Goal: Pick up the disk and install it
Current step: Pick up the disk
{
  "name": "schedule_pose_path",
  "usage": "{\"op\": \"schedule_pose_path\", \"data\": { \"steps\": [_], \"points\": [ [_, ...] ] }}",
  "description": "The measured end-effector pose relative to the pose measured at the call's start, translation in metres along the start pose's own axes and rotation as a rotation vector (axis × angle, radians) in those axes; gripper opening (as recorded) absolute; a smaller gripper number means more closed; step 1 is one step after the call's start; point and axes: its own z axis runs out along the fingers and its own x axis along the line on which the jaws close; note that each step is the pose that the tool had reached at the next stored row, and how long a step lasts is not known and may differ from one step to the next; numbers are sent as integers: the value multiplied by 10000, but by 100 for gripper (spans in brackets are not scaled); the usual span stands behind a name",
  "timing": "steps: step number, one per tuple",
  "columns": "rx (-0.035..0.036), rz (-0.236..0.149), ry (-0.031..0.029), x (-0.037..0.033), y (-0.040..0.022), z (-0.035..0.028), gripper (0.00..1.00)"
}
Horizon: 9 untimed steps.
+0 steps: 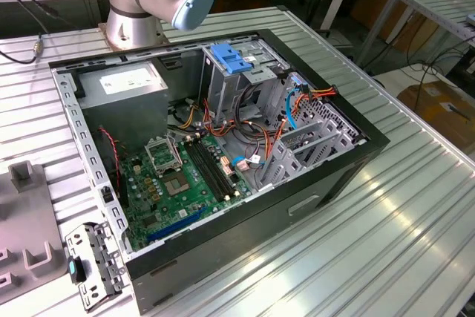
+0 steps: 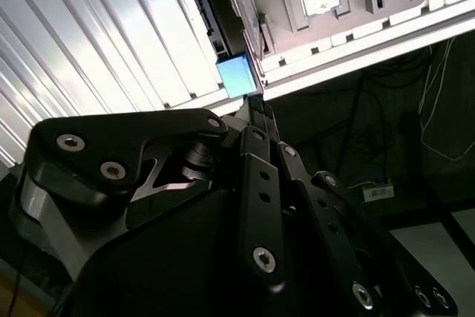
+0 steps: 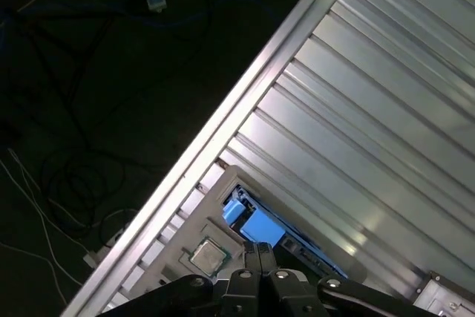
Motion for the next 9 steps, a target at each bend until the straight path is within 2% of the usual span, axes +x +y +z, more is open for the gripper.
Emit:
{"op": "schedule_pose_path", "data": {
  "steps": [3, 6, 7, 9],
  "points": [
    [-2, -331, 16, -2, -1, 0, 11],
    [-7, -998, 44, -2, -1, 1, 11],
    [30, -1073, 28, -2, -1, 0, 11],
    [157, -1179, -59, -2, -1, 1, 11]
  ]
}}
